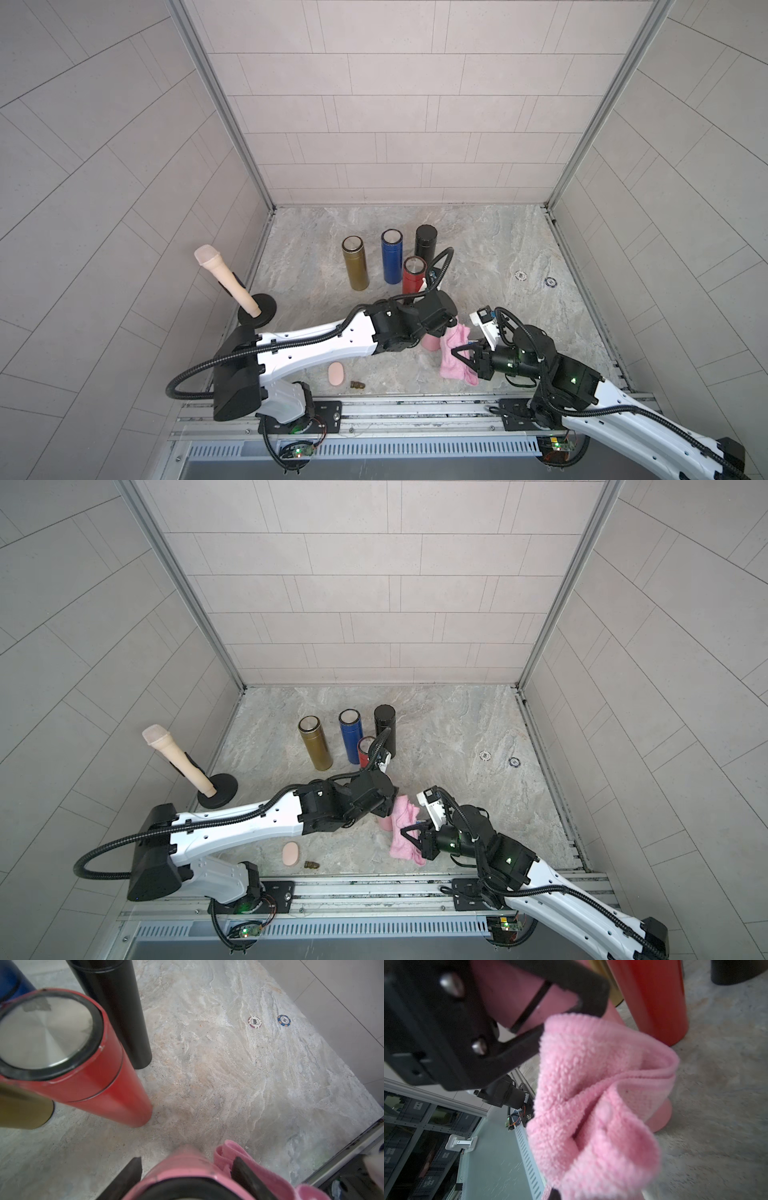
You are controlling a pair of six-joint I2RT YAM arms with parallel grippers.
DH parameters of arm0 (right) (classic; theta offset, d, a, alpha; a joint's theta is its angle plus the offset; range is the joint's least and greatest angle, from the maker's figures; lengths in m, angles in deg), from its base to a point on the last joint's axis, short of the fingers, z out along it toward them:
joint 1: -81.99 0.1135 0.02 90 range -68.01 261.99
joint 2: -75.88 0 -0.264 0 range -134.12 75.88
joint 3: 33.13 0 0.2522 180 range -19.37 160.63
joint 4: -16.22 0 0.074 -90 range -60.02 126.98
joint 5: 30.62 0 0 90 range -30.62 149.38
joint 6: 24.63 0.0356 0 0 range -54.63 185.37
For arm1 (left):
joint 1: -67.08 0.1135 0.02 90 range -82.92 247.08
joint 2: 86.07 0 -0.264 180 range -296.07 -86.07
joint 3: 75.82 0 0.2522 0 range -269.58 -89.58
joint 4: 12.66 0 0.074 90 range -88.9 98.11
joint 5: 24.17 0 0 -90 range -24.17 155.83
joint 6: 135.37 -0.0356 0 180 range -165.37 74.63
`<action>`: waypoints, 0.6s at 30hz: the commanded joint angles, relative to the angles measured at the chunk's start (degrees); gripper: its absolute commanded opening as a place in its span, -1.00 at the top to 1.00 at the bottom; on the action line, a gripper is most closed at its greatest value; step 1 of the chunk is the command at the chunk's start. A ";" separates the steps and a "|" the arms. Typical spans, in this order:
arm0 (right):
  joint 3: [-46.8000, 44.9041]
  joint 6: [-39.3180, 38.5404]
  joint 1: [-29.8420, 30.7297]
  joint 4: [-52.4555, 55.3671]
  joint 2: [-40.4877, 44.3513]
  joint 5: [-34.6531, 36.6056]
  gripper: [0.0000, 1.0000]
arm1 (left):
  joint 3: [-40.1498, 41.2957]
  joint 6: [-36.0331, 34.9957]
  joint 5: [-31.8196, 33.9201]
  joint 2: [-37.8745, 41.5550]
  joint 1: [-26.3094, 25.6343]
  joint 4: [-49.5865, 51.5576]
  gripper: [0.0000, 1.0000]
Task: Wipe the surface of the thermos
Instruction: Wipe the dirt from the surface of the thermos.
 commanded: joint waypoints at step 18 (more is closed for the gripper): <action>-9.88 2.21 4.94 -6.93 15.38 12.25 1.00 | -9.40 13.68 -0.07 -8.18 -2.77 3.46 1.00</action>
